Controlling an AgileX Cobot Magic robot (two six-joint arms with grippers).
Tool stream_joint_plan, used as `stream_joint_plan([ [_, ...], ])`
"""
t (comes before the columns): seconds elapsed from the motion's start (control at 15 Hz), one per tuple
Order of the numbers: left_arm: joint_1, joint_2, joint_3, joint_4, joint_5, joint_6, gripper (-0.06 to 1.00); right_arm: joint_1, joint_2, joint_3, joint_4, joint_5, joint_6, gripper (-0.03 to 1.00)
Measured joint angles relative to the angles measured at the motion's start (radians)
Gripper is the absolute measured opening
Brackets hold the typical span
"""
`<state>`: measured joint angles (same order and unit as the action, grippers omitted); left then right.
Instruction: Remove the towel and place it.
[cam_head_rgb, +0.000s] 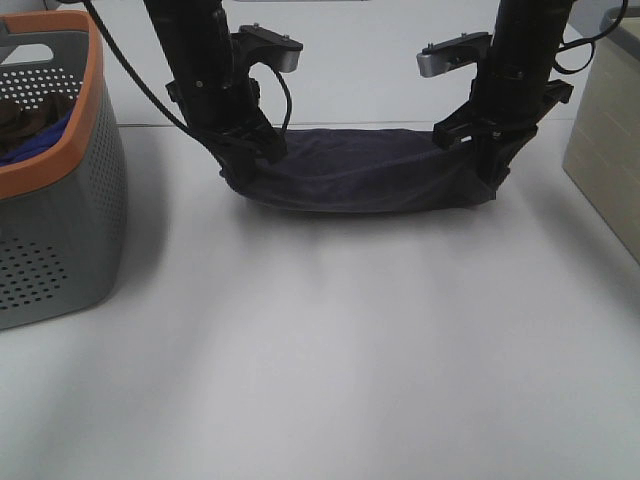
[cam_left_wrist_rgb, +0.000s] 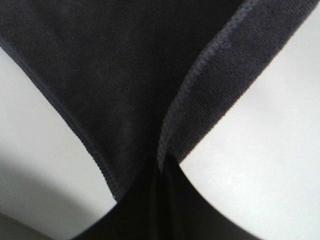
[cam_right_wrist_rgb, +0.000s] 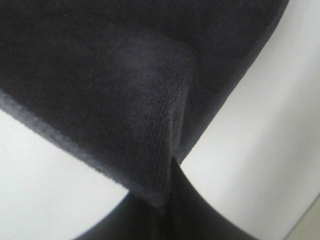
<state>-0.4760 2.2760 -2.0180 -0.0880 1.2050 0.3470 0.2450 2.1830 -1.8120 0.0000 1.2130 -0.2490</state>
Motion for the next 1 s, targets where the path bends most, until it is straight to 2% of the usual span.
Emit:
stream_joint_plan([
  [0.27, 0.000, 0.002, 0.139, -0.028, 0.005, 0.017, 0.00, 0.000, -0.001, 0.154, 0.076, 0.000, 0.023, 0.00],
  [0.6, 0.000, 0.005, 0.254, -0.100, 0.006, 0.047, 0.00, 0.000, -0.020, 0.302, 0.076, -0.001, 0.023, 0.00],
  [0.8, -0.001, 0.005, 0.291, -0.111, 0.006, 0.051, 0.00, 0.000, -0.027, 0.336, 0.075, -0.001, 0.023, 0.00],
  [0.87, -0.003, 0.005, 0.308, -0.111, 0.006, 0.052, 0.00, 0.000, -0.030, 0.345, 0.075, -0.001, 0.023, 0.03],
  [1.0, -0.007, -0.004, 0.345, -0.110, 0.005, 0.059, 0.00, 0.000, -0.034, 0.351, 0.070, -0.001, 0.023, 0.18],
])
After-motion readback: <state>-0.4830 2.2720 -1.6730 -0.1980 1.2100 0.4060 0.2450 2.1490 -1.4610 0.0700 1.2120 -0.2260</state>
